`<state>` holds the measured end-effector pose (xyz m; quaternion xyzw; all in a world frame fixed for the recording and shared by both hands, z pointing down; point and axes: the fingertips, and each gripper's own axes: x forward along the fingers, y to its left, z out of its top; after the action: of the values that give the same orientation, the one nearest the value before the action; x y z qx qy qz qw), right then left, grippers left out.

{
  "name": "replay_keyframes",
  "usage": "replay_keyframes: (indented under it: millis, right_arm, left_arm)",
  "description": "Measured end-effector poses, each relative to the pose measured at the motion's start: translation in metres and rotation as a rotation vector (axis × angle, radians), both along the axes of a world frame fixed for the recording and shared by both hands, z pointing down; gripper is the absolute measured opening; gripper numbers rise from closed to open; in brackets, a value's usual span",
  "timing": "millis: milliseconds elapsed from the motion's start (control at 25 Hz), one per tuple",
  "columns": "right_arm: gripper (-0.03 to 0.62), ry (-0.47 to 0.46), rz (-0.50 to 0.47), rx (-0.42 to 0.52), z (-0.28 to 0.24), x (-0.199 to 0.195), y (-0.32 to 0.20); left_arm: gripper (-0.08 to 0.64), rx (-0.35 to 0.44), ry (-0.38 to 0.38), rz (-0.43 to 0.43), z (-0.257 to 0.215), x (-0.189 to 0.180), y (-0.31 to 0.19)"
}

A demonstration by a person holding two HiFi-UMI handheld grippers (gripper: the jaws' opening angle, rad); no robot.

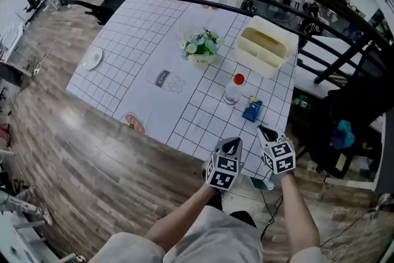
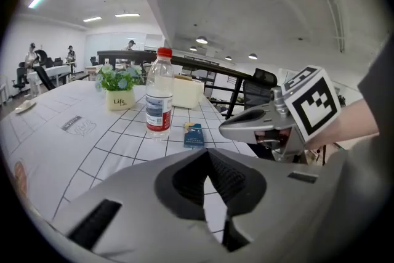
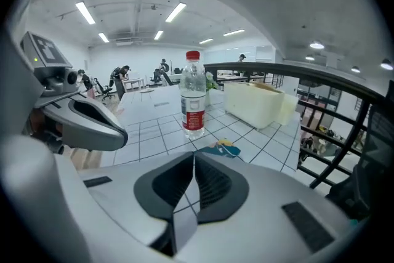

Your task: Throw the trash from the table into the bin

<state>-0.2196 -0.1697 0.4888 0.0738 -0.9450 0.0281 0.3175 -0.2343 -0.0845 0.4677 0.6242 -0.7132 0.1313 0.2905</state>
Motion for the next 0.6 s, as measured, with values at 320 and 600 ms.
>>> replay_keyframes:
  millis: [320,600]
  right_arm:
    - [0.225,0.097,-0.135,-0.031,0.034,-0.034,-0.025]
    - [0.393,0.255,-0.37,0.087,0.059,-0.054,-0.03]
  left_arm:
    - [0.025,-0.032,0.045,0.002,0.02,-0.024,-0.04]
    - [0.025,-0.054,0.061,0.019,0.024,-0.034,-0.072]
